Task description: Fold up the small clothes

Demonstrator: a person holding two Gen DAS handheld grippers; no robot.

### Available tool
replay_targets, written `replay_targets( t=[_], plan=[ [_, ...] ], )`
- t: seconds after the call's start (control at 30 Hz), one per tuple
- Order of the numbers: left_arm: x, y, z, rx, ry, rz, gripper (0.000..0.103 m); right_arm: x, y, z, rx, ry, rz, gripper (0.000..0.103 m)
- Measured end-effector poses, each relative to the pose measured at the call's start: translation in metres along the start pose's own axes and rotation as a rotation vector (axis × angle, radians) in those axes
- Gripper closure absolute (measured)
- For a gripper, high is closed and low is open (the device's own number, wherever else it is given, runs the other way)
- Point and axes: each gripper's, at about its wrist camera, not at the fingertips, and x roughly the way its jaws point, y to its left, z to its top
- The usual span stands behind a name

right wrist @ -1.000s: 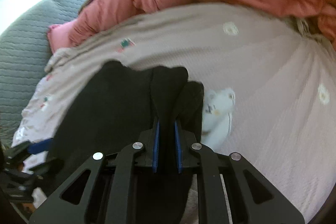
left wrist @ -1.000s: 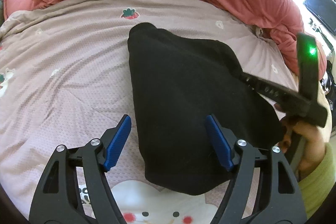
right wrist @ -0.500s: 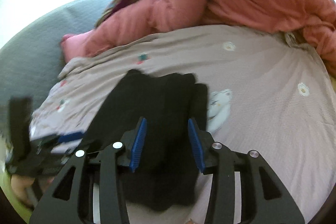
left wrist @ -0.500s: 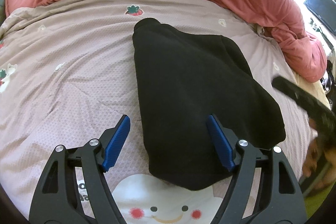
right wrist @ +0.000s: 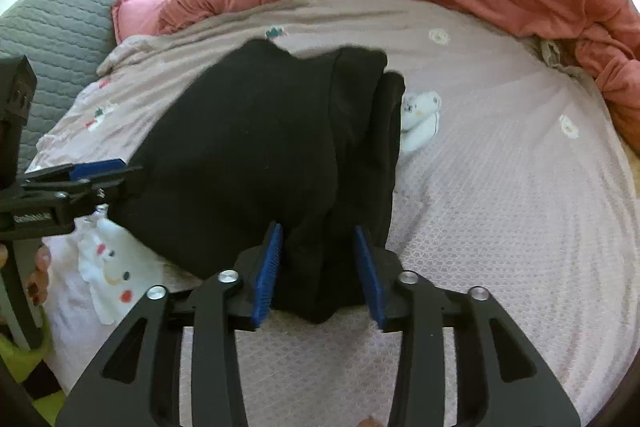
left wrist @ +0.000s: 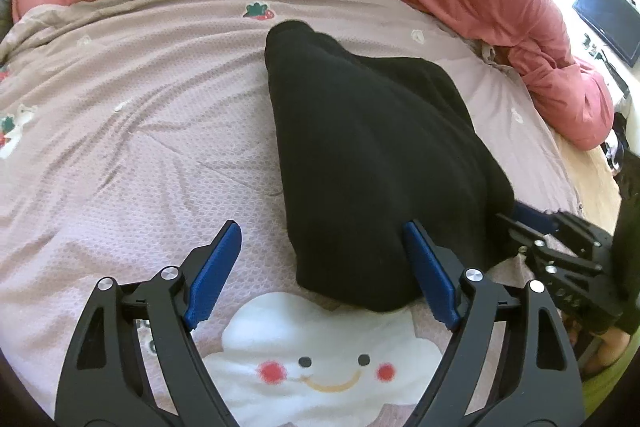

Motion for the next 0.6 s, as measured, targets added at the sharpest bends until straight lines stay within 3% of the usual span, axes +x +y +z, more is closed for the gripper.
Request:
replay_targets(
  t=[0.1, 0.3, 0.37, 0.47, 0.6],
  plan=[
    [-0.008, 0.004, -0.002, -0.01, -0.01, -0.006, 0.027, -0.018, -0.003, 0.002, 0.033, -0.054, -0.007, 0.052],
    [-0.024, 0.006, -0.007, -0.009, -0.035, 0.006, 0.026, -0.055, 0.003, 0.004, 0.043, -0.15, -0.018, 0.023],
    [-0.031, 0.008, -0.009, -0.013, -0.042, 0.014, 0.016, -0.068, 0.008, 0.005, 0.037, -0.185, -0.03, 0.01],
    [-0.044, 0.012, -0.011, -0.019, -0.062, 0.016, 0.01, -0.083, 0.014, 0.006, 0.031, -0.23, -0.045, 0.005],
    [-0.066, 0.016, -0.018, -0.02, -0.098, 0.032, 0.01, -0.098, 0.024, 0.001, 0.009, -0.252, -0.094, 0.005]
  ],
)
